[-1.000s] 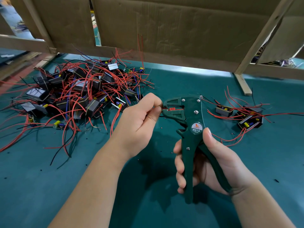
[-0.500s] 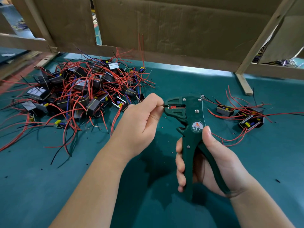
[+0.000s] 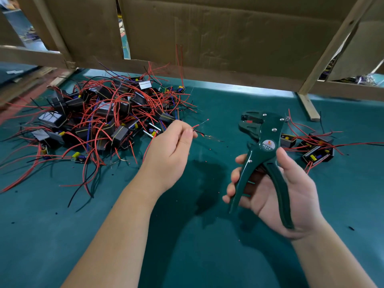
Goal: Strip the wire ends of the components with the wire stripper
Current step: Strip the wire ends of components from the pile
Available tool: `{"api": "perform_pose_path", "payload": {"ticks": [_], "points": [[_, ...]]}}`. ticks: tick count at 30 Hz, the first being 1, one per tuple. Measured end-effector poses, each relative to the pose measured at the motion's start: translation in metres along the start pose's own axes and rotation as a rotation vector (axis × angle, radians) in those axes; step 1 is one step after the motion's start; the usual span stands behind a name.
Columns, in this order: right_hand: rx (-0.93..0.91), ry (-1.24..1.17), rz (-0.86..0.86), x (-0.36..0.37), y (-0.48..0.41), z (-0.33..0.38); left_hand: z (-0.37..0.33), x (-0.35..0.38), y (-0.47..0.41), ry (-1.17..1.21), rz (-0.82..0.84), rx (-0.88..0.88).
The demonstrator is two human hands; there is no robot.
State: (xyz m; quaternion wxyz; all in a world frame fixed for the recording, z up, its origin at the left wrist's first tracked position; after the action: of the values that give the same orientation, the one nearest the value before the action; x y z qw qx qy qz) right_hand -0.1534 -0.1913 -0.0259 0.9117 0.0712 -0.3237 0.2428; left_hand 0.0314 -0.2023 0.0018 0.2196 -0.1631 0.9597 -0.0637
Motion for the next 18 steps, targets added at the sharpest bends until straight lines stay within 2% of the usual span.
{"api": "perform_pose_path", "payload": {"ticks": [8,18], "points": [[0.229,-0.041,0.181,0.019,0.009,-0.023,-0.010,0.007,0.004,0.167,0.075,-0.038],[0.286,-0.167,0.322,0.030,0.014,-0.023,-0.017,0.008,0.008,0.399,0.188,-0.082]]}}
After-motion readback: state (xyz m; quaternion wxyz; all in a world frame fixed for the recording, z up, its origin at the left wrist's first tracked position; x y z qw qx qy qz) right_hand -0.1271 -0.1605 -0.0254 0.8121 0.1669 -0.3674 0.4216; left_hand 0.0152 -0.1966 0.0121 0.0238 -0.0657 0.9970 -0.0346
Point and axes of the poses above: each hand's wrist, its own y-axis away from the middle knuckle, its own x-axis out of the palm, z = x × y, the point moved 7 cm from there along -y, towards the middle knuckle, and after that the axes turned 13 degrees about -x, right-handed, at the moved point
